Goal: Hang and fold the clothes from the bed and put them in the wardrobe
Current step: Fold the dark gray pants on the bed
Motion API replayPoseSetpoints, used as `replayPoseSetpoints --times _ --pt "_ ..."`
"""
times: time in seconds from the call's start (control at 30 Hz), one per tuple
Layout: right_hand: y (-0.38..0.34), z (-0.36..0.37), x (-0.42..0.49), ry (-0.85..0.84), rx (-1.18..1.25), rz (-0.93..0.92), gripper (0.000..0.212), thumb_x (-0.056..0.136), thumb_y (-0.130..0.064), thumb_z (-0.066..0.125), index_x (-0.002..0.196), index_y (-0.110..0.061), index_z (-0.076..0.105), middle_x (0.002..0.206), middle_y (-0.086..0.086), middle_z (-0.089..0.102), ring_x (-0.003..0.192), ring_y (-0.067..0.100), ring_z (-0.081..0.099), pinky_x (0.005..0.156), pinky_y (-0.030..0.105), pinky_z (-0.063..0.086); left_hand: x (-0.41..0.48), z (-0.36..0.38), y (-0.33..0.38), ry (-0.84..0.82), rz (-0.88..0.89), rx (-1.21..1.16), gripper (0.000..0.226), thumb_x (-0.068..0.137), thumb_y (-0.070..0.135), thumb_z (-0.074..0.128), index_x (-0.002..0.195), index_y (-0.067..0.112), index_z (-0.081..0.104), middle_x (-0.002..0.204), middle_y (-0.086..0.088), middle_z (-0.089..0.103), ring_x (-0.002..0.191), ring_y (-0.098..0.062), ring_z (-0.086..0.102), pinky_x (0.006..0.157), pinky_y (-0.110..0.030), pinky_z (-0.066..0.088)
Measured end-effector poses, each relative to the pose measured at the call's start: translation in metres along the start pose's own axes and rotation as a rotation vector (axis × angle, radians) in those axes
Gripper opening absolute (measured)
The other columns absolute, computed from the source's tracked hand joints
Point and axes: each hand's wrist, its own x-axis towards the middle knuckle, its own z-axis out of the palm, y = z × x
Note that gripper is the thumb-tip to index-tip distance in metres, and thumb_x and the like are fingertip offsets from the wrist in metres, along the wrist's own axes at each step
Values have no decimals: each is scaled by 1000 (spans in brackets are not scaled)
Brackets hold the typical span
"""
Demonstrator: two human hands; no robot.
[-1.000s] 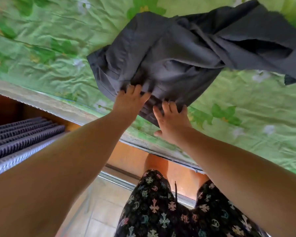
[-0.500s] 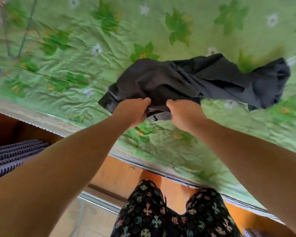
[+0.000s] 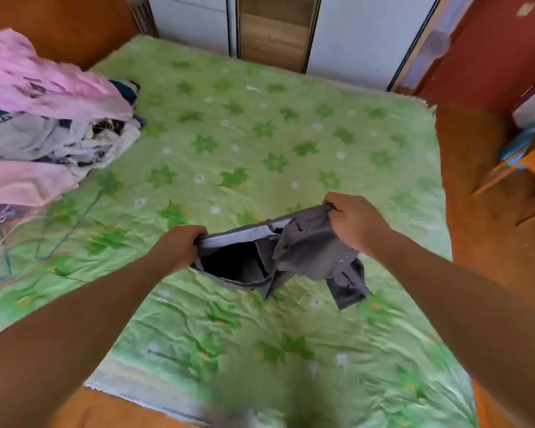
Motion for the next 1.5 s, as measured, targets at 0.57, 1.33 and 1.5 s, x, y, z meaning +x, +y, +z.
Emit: replayPoseSetpoints --times 0.57,1.33,1.5 --pt "15 -317 -72 609 504 -21 37 81 12 66 78 -18 45 70 -2 51 63 13 46 54 23 36 15 -335 207 159 426 -701 50 90 -19 36 63 18 57 116 -4 75 110 -20 70 70 -30 59" --pt "24 -398 -90 701 247 -68 22 101 -1 53 100 -11 73 110 5 68 106 21 61 93 30 44 -19 -397 272 197 589 -410 16 91 12 72 92 -3 69 96 -23 68 85 -22 65 82 -30 53" --pt "26 -394 -91 685 211 -46 19 105 -12 48 98 -10 66 101 3 66 95 19 59 81 31 44 -17 -395 265 228 536 -632 16 98 14 61 93 0 57 92 -16 70 87 -23 68 73 -29 59"
